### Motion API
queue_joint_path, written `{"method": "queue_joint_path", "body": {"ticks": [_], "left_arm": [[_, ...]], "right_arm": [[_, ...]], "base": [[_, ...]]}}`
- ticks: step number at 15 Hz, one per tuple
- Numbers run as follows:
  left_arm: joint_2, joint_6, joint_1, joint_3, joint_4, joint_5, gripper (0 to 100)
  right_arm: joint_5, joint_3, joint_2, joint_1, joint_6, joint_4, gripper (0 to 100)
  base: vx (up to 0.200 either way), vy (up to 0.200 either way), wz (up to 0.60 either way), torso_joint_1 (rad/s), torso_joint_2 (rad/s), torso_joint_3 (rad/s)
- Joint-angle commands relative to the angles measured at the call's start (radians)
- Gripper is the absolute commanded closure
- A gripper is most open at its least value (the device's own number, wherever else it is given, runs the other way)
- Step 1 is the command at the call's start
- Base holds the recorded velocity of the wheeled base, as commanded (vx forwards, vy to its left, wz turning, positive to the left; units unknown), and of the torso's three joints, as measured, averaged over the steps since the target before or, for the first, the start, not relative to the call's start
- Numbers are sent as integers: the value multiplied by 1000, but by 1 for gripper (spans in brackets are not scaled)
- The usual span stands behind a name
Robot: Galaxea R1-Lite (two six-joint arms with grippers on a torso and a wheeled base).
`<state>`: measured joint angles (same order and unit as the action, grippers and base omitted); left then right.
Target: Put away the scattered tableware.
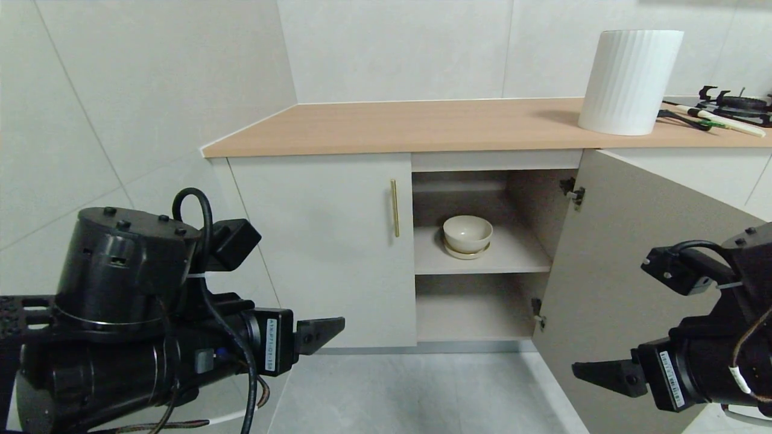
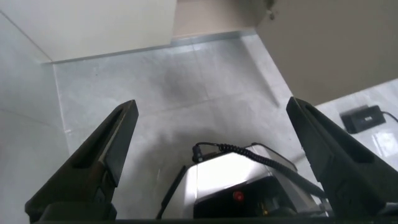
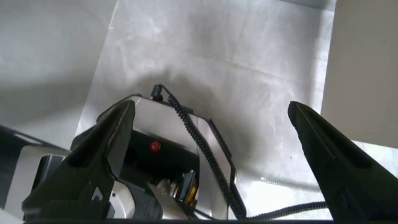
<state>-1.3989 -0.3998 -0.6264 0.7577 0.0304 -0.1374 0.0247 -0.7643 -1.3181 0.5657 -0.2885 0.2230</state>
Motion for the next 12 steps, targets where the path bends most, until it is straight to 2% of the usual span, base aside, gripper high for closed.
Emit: {"method": "queue_joint_path", "body": {"ticks": [1, 4, 12], "left_arm": [[-2, 1, 1, 0, 0, -1, 0], [-2, 16, 1, -6, 2, -5, 0], [1, 22, 1, -6, 2, -7, 0]], "right_arm": [[1, -3, 10, 0, 0, 3, 0], [11, -6, 31, -1, 22, 32, 0], [18, -81, 105, -7, 103, 302, 0]], "base": [[0, 0, 0, 0, 0, 0], [0, 0, 0, 0, 0, 0], [0, -200, 0, 2, 2, 5]]}}
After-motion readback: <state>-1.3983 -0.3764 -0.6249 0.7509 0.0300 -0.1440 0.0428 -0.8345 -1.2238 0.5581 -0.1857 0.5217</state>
